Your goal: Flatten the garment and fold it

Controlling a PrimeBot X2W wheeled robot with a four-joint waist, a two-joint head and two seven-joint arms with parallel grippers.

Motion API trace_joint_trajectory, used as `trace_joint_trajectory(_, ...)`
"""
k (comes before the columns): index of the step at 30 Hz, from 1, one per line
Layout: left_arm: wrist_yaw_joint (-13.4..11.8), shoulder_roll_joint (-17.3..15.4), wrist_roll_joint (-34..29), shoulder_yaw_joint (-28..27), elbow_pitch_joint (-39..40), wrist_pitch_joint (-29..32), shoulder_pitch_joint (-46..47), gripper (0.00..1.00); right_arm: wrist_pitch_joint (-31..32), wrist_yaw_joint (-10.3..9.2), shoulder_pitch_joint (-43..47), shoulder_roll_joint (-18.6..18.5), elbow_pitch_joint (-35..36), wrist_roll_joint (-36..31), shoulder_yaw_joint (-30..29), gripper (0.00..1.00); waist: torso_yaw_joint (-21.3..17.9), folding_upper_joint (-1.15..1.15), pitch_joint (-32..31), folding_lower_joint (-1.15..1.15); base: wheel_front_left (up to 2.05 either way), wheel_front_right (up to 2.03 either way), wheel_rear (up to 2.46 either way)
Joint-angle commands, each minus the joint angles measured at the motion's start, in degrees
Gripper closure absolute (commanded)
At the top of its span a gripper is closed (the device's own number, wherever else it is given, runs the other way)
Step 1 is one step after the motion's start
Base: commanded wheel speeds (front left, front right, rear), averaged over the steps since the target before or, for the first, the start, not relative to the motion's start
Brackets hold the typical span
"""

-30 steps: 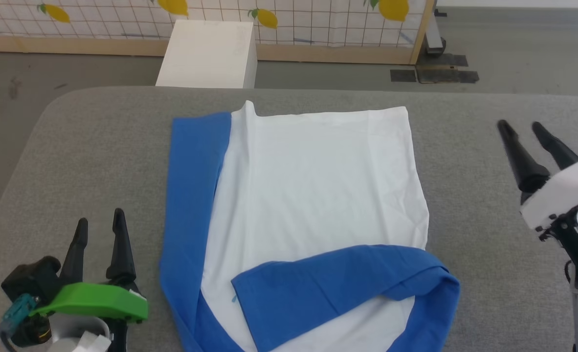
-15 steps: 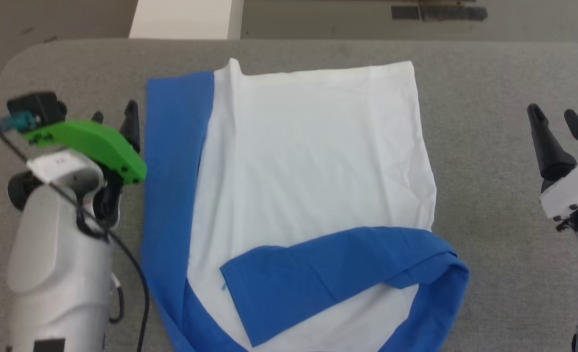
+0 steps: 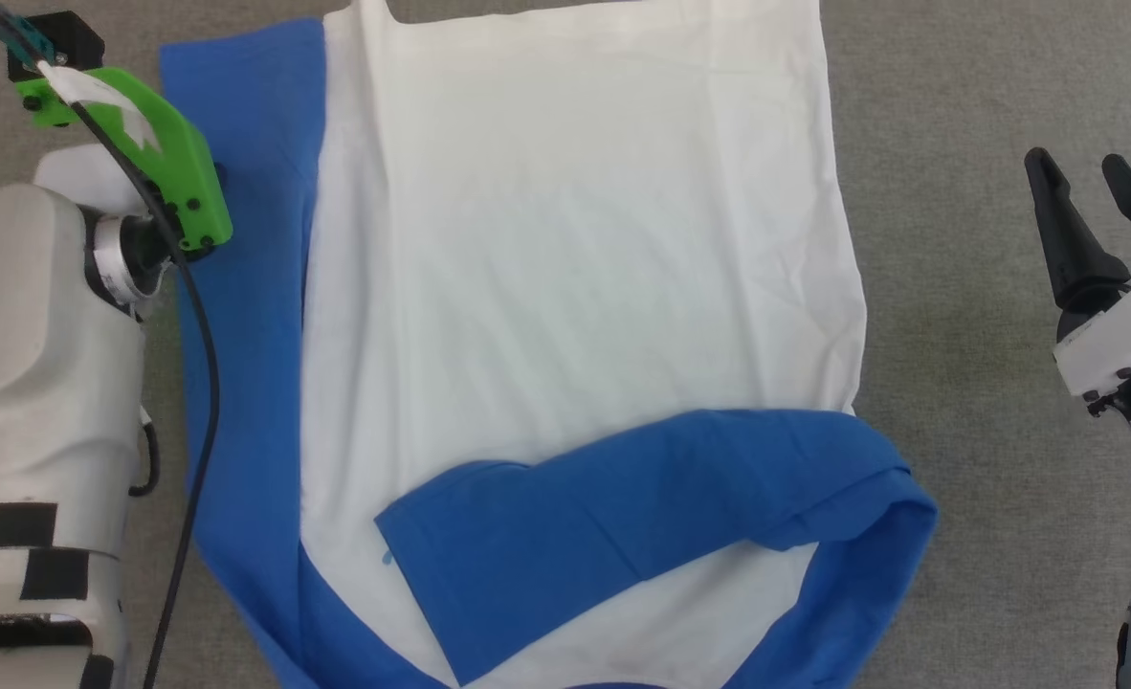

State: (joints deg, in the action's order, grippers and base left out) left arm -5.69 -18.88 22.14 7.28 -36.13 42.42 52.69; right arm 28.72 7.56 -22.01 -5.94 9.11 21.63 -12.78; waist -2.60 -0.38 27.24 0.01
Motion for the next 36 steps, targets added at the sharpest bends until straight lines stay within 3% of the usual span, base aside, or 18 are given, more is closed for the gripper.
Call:
trace_joint_trajectory(1, -0.4, -0.4, -0.5, 0.5, -0.9, 1.6, 0.7, 0.0, -0.1, -0.08, -0.6, -0.1, 0.4, -0.2, 0.2, 0.0, -1.9, 0.38, 2.5, -0.01, 0.0, 0.0, 0.0)
trace_joint_trajectory(8, -1.6, 0.9, -0.6, 3.3, -4.0, 11.9, -1.6, 0.0, -0.5, -0.08, -1.2, -0.1, 0.1, -0.4, 0.6, 0.0, -1.4, 0.38, 3.5, -0.01, 0.0, 0.0, 0.0)
trace_joint_trajectory(9, -1.8, 1.4, 0.0, 3.2, -4.1, 12.7, -2.2, 0.23, -0.5, -0.08, -1.3, 0.0, 0.1, -0.4, 0.7, 0.0, -1.2, 0.38, 3.5, -0.01, 0.0, 0.0, 0.0)
trace_joint_trajectory(10, -1.9, 1.6, 0.2, 3.2, -3.9, 12.8, -2.7, 0.74, -0.5, -0.08, -1.3, 0.0, 0.0, -0.4, 0.8, 0.0, -1.0, 0.38, 3.5, -0.01, 0.0, 0.0, 0.0)
trace_joint_trajectory(11, -2.0, 2.1, 0.9, 2.8, -3.7, 12.6, -3.3, 1.0, -0.5, -0.08, -1.5, -0.1, -0.1, -0.5, 0.8, 0.0, -0.8, 0.38, 3.4, -0.01, 0.0, 0.0, 0.0)
trace_joint_trajectory(17, -2.6, 4.9, 9.0, -6.5, 0.1, -0.4, -5.4, 1.0, -0.5, -0.08, -1.3, -0.7, -1.1, -0.7, 1.3, 0.0, 1.5, 0.38, 0.5, -0.01, 0.0, 0.0, 0.0)
trace_joint_trajectory(23, -0.3, 4.0, 12.6, -10.9, 2.8, -6.4, -6.9, 1.0, -0.6, -0.08, -0.3, -1.2, -2.7, -0.7, 1.5, 0.0, 3.9, 0.38, -4.6, -0.01, 0.0, 0.0, 0.0)
trace_joint_trajectory(32, 3.6, 4.0, 15.3, -11.4, 15.2, -7.1, -12.6, 1.0, -1.4, -0.08, 3.8, -0.7, -5.9, -0.2, 0.6, 0.0, 7.7, 0.38, -14.7, -0.01, 0.0, 0.0, 0.0)
trace_joint_trajectory(36, 5.1, 6.6, 17.0, -9.2, 23.0, -5.1, -15.5, 1.0, -1.3, -0.08, 6.0, 0.0, -6.7, -0.2, 0.0, 0.0, 8.8, 0.38, -18.2, -0.01, 0.0, 0.0, 0.0)
